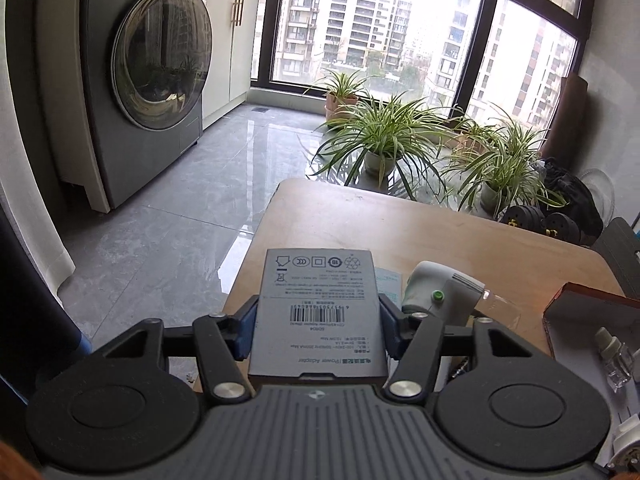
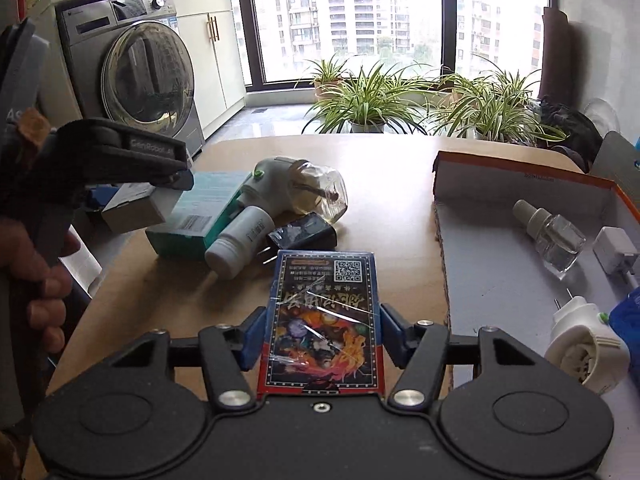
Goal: Organize rigid objects
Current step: 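Grasp the white adapter box with left tool while right tool grasps the colourful card pack, then carry the white box with left tool and card pack with right tool over the grey box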
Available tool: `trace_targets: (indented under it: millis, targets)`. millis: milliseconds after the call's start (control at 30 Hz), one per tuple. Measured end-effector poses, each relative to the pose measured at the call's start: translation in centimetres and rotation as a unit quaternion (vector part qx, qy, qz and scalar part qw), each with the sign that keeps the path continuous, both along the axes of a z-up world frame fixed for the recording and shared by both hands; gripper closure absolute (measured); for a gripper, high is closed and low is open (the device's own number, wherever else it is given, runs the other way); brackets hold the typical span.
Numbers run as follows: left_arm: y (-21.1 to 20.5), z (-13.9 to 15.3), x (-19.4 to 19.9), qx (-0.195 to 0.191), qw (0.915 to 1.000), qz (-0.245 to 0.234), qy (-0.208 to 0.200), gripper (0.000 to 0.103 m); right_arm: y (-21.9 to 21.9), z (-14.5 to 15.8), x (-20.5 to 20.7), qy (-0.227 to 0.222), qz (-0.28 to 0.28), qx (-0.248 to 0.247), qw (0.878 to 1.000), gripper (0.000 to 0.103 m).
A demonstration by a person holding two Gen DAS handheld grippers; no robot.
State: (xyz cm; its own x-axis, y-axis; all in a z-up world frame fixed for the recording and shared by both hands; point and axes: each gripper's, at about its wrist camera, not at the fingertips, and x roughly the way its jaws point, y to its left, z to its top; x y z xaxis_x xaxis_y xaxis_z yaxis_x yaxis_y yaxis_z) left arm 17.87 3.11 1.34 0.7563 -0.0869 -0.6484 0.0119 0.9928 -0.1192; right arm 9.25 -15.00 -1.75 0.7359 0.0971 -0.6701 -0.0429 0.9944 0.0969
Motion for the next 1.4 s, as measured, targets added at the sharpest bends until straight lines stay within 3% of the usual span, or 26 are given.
trace_targets:
  millis: [367, 667, 1000, 1400]
  targets:
    - [-1.9, 1.7, -7.1, -0.003, 0.9998, -0.015, -0.014, 0.043, -3.3, 3.6, -4.4, -0.035, -0.016, -0.003, 0.999, 0.032]
    - [-5.0, 1.5, -11.1, -0.002, 0.9993, -0.037, -0.008, 0.043, -7.5, 4.4, -8.1, -0.036, -0.037, -0.001, 0.999, 0.032]
    - [-9.9, 1.1, -13.4, -0.022, 0.9967, -0.079, -0.001, 0.043, -11.8, 4.3, -11.1, -0.036, -0.069, 0.002, 0.997, 0.032]
    - [-16.9, 0.2, -15.4, -0.028, 0.9871, -0.158, 0.003, 0.043, -18.6, 4.5, -13.6, -0.040, -0.129, -0.003, 0.991, 0.032]
